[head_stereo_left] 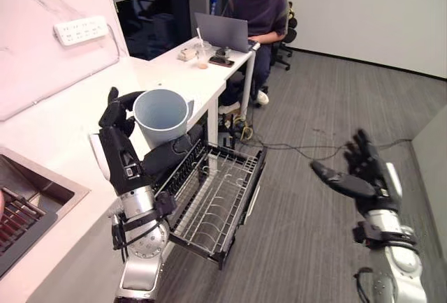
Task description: Walk over to the sink, pick up the cup, carry it to the dishwasher, place the cup inside the dishwasher, then close the dishwasher door
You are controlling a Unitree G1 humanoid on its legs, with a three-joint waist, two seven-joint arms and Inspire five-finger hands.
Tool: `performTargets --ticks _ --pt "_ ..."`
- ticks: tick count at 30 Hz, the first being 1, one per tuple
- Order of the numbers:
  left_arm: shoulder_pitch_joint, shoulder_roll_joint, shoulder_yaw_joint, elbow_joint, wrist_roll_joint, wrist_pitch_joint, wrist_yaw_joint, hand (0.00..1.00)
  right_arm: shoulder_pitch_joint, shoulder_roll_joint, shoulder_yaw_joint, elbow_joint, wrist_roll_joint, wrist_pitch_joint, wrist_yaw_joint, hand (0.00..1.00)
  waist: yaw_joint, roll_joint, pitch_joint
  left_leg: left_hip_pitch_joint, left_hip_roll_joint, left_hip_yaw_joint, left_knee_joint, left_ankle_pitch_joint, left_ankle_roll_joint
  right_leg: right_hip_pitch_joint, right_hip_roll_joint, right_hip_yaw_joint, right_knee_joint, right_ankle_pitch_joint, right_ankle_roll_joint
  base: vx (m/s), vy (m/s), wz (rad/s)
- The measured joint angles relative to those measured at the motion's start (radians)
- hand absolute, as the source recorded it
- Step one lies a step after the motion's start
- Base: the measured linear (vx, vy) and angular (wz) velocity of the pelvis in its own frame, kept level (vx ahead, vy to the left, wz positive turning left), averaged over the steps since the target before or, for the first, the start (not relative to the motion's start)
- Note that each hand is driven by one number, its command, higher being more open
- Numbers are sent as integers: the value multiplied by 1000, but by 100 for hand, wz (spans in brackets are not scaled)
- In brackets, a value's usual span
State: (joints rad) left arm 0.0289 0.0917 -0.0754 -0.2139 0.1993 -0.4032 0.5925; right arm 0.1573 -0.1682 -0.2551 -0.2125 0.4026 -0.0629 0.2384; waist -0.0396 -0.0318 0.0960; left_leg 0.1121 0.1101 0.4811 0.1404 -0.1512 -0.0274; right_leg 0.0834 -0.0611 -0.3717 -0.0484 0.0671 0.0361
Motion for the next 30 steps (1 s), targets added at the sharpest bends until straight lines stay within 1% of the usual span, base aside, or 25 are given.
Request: performTargets --ticks 3,4,7,11,18,22,30 --pt "1 -9 -51 37 76 31 23 0 -28 19 128 -19 10 0 48 100 6 1 0 -2 -14 -17 -4 1 8 11 -11 -17 -15 7 4 5 91 17" --pt "1 -10 -73 45 87 39 26 0 -41 24 166 -23 11 0 61 100 13 1 0 -4 -20 -19 -7 1 12 13 -14 -19 -25 14 7 13 101 9" --pt "1 -18 -121 61 121 52 24 0 -61 47 226 -27 19 0 76 100 21 1 -1 -5 -34 -38 -16 3 24 21 -22 -32 -36 20 11 20 74 13" --pt "2 -21 -145 64 159 54 26 0 -73 55 252 -27 19 0 60 100 25 1 -1 -1 -51 -61 -34 10 35 27 -30 -47 -36 22 14 3 65 16" --pt "39 -20 -179 64 215 55 33 0 -79 55 343 -50 19 0 43 100 25 2 -1 3 -73 -78 -51 21 54 33 -48 -65 -36 28 24 -26 70 8" --pt "55 -17 -208 64 234 54 24 0 -100 55 379 -54 30 0 37 100 26 2 -2 2 -82 -83 -53 23 57 34 -57 -69 -36 32 30 -21 69 5" --pt "58 -16 -231 64 235 44 12 0 -132 56 403 -56 36 0 26 100 27 3 -12 0 -89 -93 -58 25 60 35 -63 -79 -36 34 33 11 45 4"
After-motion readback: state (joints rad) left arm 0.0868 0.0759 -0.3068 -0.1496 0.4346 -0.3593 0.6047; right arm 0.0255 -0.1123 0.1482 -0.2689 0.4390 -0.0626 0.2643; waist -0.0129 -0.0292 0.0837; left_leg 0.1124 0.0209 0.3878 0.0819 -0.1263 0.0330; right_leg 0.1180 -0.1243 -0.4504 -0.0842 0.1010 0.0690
